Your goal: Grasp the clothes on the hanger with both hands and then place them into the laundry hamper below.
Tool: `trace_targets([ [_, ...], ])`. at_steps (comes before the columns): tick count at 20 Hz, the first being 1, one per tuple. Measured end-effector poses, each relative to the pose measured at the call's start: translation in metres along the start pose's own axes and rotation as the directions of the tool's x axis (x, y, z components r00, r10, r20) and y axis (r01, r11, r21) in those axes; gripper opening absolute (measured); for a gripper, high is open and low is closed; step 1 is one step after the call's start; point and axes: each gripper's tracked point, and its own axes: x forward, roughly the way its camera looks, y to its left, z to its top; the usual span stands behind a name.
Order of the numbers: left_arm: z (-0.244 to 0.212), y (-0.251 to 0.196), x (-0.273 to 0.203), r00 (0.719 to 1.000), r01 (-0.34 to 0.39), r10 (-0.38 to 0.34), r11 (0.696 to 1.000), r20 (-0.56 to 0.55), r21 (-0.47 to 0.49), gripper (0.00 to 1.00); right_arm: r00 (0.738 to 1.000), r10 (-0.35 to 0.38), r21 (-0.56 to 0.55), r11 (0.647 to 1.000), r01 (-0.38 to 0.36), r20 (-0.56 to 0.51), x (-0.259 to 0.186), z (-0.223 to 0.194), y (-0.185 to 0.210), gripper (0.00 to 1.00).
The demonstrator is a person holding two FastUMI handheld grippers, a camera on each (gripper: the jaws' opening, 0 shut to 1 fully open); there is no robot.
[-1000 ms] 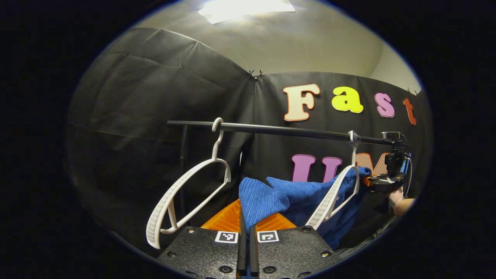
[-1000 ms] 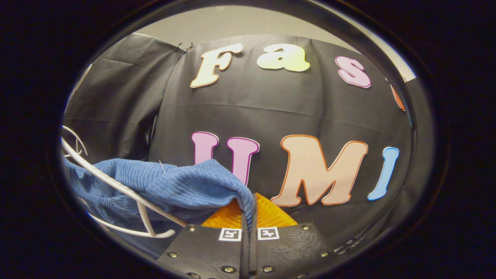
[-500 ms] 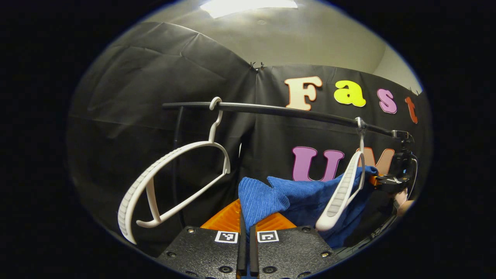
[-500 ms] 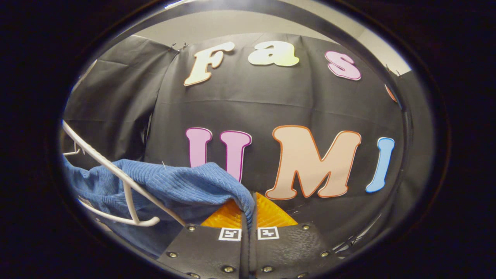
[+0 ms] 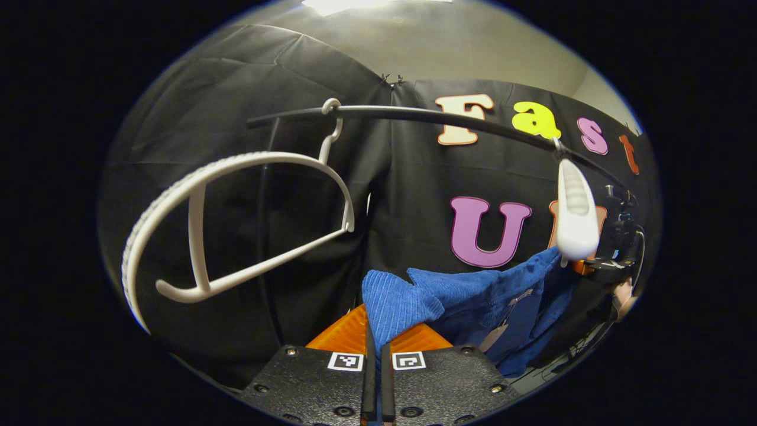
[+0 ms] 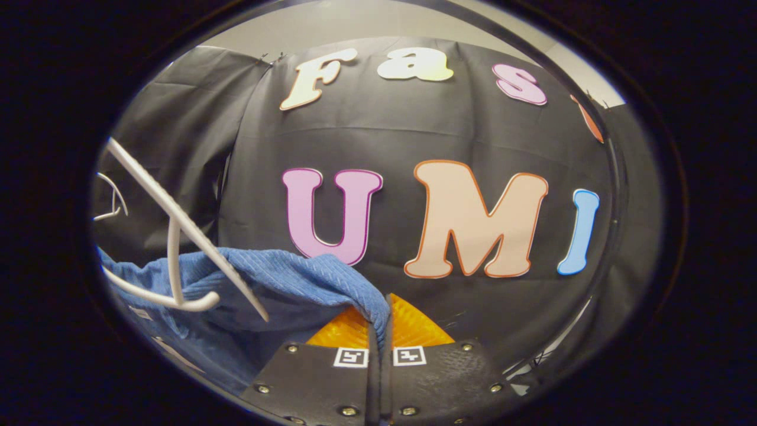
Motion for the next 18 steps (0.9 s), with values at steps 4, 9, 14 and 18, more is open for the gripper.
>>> trace_targets([
  [4,-0.023,-0.001,-0.002,0.999,0.005,-0.004,1.0,-0.041,0.01,0.04,0.999,-0.001,0.003,1.0,0.002,-0.045,-0.014,-0.026,-0.003,0.01],
  [9,-0.043,-0.004,-0.007,0.997,0.016,-0.014,1.0,-0.072,0.021,0.04,0.995,-0.005,0.006,1.0,0.005,-0.1,-0.027,-0.058,-0.01,0.01],
  [14,-0.063,-0.011,-0.016,0.993,0.034,-0.029,0.999,-0.113,0.041,0.04,0.987,-0.01,-0.013,1.0,0.008,-0.162,-0.052,-0.095,-0.017,0.02],
  [18,-0.075,-0.026,-0.029,0.988,0.076,-0.065,0.994,-0.139,0.073,0.04,0.981,0.004,-0.024,1.0,-0.009,-0.194,-0.075,-0.112,-0.018,0.01],
])
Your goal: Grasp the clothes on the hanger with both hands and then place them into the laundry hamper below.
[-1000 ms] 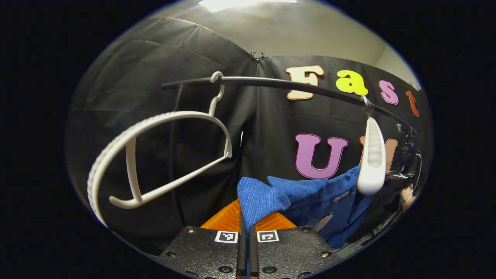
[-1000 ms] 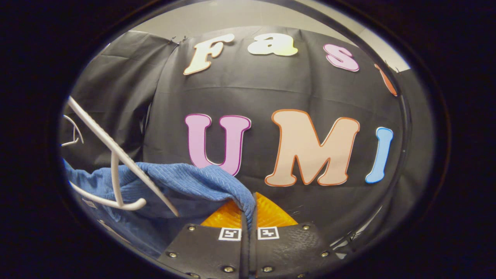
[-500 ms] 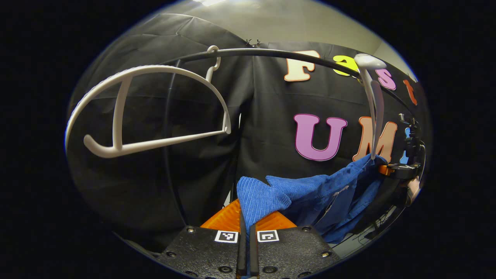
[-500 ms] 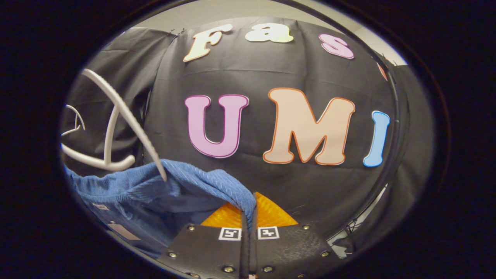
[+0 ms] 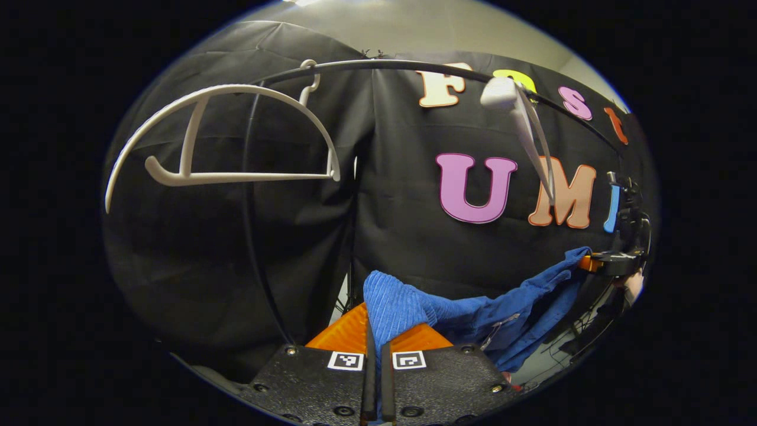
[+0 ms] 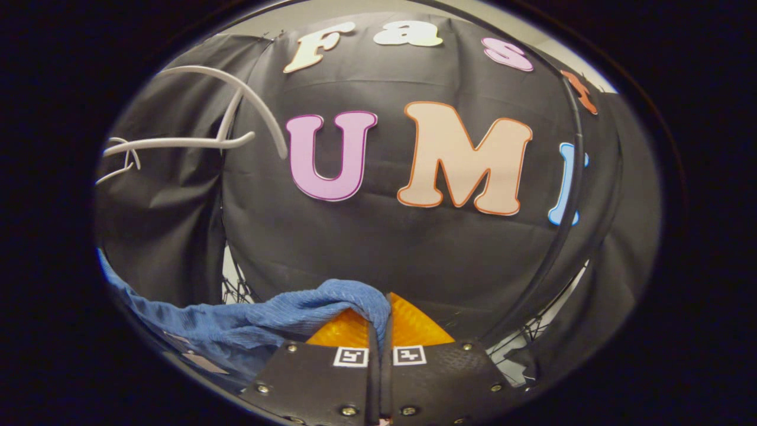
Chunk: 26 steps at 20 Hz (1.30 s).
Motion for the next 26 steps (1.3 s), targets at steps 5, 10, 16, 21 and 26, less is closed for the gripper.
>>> trace_targets([
  [5,-0.011,-0.041,-0.007,0.995,0.095,-0.094,0.993,-0.024,0.075,0.04,0.998,0.056,0.03,0.998,-0.057,0.005,-0.033,-0.004,0.014,0.01],
  [10,-0.006,-0.11,-0.008,0.967,0.253,-0.252,0.956,-0.027,0.15,0.04,0.994,0.105,0.076,0.991,-0.106,0.019,-0.067,0.0,0.032,0.01],
  [16,0.015,-0.187,-0.006,0.9,0.43,-0.436,0.892,0.012,0.139,0.04,0.988,0.15,0.058,0.987,-0.152,0.034,-0.102,0.003,0.045,0.01],
  [21,0.021,-0.241,0.01,0.849,0.526,-0.529,0.846,0.009,0.089,0.04,0.984,0.175,0.088,0.98,-0.176,0.019,-0.116,-0.006,0.05,0.01],
  [26,-0.002,-0.283,0.018,0.806,0.592,-0.589,0.805,-0.056,0.043,0.04,0.985,0.174,0.087,0.981,-0.172,-0.016,-0.119,-0.025,0.053,0.01],
])
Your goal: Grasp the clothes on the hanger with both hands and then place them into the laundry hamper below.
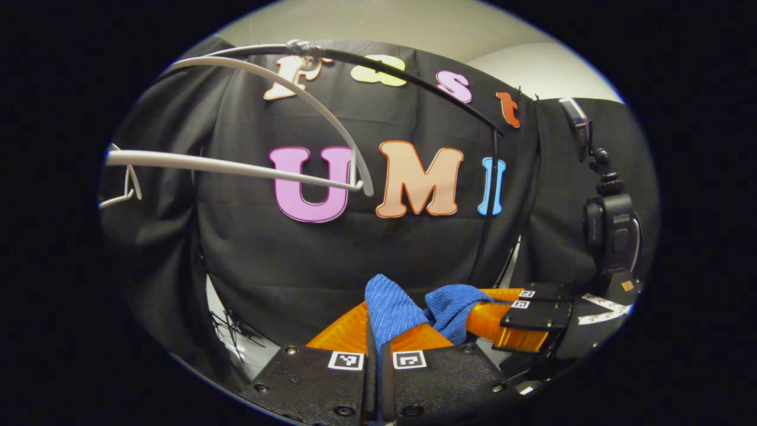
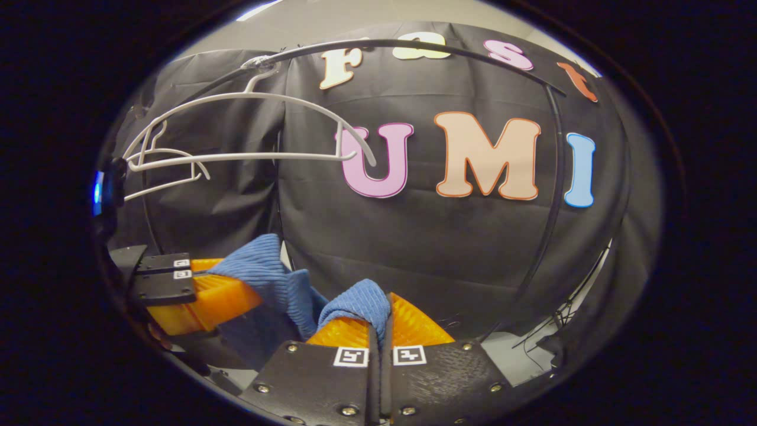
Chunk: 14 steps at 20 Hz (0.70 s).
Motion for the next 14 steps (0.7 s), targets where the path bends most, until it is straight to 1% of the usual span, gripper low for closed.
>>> trace_targets([
  [3,-0.01,-0.003,0.015,0.999,0.014,-0.018,0.995,-0.032,-0.097,0.04,1.0,-0.021,0.056,0.998,0.022,-0.018,-0.003,-0.008,-0.01,0.01],
  [4,-0.013,-0.006,0.015,0.999,0.02,-0.025,0.991,-0.036,-0.133,0.04,0.999,-0.03,0.057,0.998,0.031,-0.023,-0.002,-0.01,-0.014,0.01],
  [5,-0.015,-0.009,0.014,0.999,0.024,-0.031,0.985,-0.042,-0.172,0.04,0.999,-0.035,0.054,0.998,0.036,-0.028,-0.002,-0.011,-0.017,0.04],
  [6,-0.017,-0.01,0.014,0.998,0.026,-0.037,0.979,-0.052,-0.202,0.04,0.999,-0.041,0.049,0.998,0.042,-0.033,-0.002,-0.013,-0.019,0.01],
  [7,-0.02,-0.01,0.014,0.998,0.021,-0.035,0.977,-0.061,-0.212,0.04,0.998,-0.046,0.043,0.998,0.048,-0.04,-0.001,-0.016,-0.021,0.01],
  [10,-0.026,-0.008,0.015,0.997,0.002,-0.018,0.983,-0.082,-0.186,0.04,0.997,-0.051,0.048,0.997,0.054,-0.061,0.003,-0.022,-0.023,0.01],
  [12,-0.032,-0.009,0.018,0.995,0.019,-0.035,0.984,-0.093,-0.177,0.06,0.995,-0.06,0.046,0.997,0.064,-0.08,0.005,-0.029,-0.025,0.02],
  [14,-0.047,-0.007,0.023,0.992,0.014,-0.035,0.985,-0.121,-0.173,0.07,0.992,-0.056,0.048,0.997,0.062,-0.117,0.011,-0.045,-0.025,0.04],
])
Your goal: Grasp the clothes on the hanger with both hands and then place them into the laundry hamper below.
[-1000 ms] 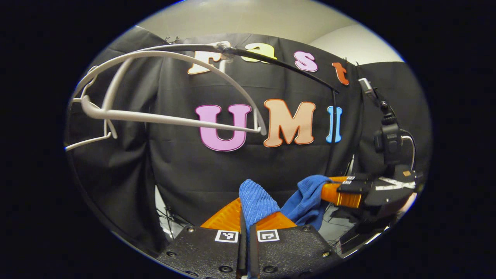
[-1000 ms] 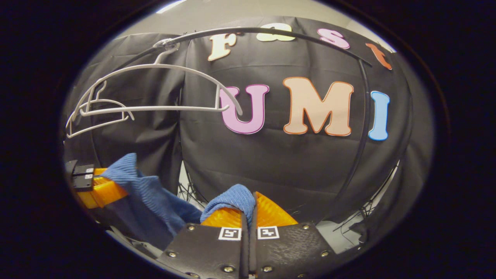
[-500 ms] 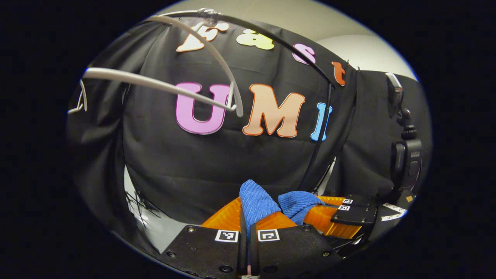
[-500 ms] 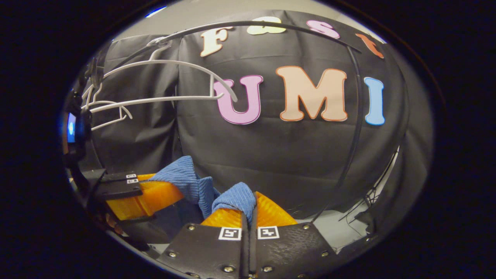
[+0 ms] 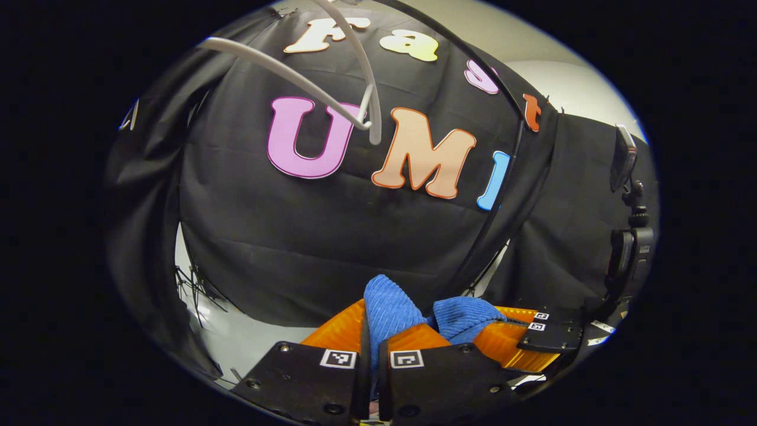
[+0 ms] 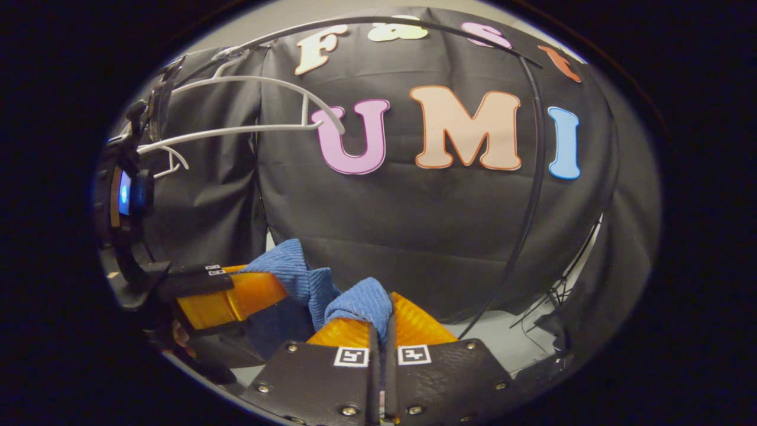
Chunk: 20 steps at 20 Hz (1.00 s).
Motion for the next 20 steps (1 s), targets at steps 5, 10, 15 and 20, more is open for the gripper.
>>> trace_targets([
  [5,-0.067,0.036,0.001,0.984,-0.093,0.098,0.995,-0.152,0.038,0.29,0.988,-0.026,0.014,0.999,0.029,-0.15,0.013,-0.062,-0.014,0.13],
  [10,-0.12,0.053,-0.002,0.952,-0.114,0.124,0.992,-0.279,0.052,0.51,0.947,-0.037,0.006,0.999,0.041,-0.318,0.012,-0.127,-0.019,0.15],
  [15,-0.143,0.058,-0.007,0.93,-0.113,0.132,0.991,-0.343,0.077,0.6,0.897,-0.028,-0.015,1.0,0.024,-0.442,0.0,-0.172,-0.015,0.2],
  [20,-0.14,0.06,-0.013,0.933,-0.122,0.141,0.99,-0.332,0.076,0.61,0.913,-0.029,-0.037,0.999,0.015,-0.407,-0.004,-0.157,-0.012,0.2],
])
